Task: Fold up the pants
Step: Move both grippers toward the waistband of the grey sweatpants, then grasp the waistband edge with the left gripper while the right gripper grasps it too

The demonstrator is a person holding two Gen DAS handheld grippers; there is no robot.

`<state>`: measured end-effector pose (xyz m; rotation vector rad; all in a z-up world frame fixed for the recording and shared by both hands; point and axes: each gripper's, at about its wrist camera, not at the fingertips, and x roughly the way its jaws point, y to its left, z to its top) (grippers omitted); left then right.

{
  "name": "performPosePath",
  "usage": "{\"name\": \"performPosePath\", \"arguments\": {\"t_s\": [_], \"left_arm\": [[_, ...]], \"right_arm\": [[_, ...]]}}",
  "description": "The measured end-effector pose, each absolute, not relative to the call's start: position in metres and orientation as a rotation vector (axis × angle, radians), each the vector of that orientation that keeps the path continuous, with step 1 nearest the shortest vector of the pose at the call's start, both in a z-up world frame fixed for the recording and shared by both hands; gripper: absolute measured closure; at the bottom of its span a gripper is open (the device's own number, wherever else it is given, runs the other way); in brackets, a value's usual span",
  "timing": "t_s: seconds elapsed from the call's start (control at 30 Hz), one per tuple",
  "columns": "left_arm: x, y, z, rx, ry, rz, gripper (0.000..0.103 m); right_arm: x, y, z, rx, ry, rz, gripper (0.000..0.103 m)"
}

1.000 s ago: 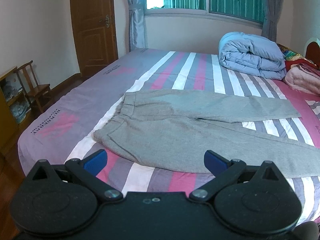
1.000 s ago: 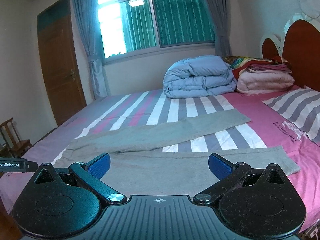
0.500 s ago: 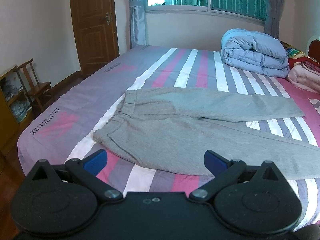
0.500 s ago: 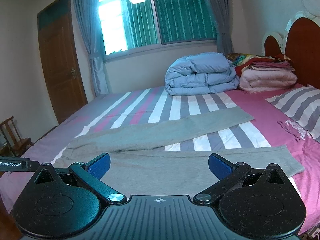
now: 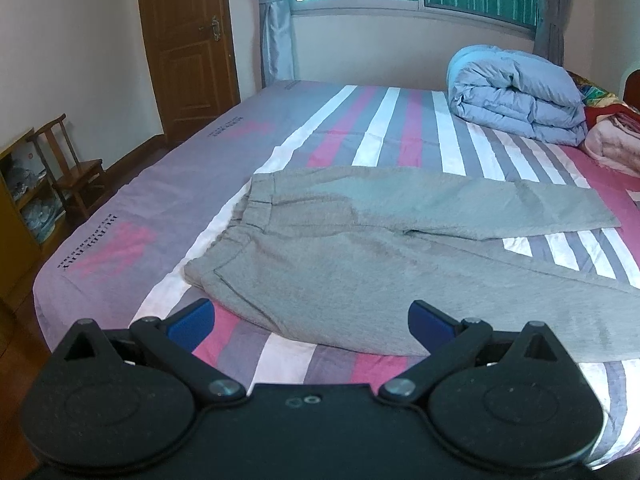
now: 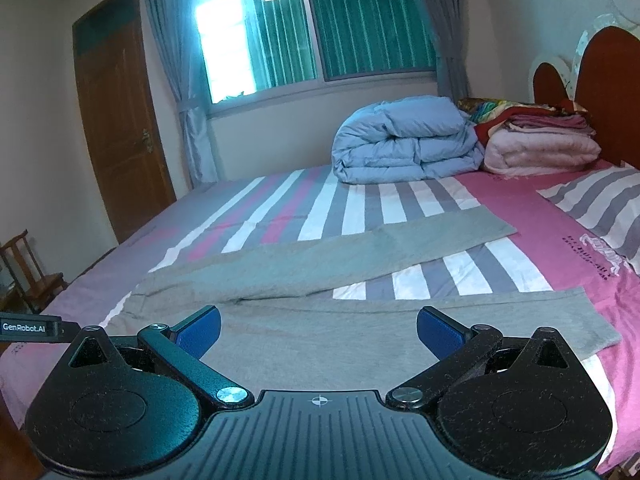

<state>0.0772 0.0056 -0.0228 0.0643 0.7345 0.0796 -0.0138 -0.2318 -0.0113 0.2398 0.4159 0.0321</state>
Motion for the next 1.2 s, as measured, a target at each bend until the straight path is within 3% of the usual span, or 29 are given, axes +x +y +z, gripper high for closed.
{"name": "performPosePath", "arguments": {"t_s": [0.67,1.2], "left_arm": [[0.152,0.005,-0.037,0.156,0.777,0.082,0.006],[0.285,0.045,-0.059,0.294,0.839,0.106,0.008]], "right_arm": [[0.064,-0.219,-0.013,0.15,0.459,0.116,0.0],[0.219,-0.187,-0.022,-0.077,0.495,0.392,0.0]]}}
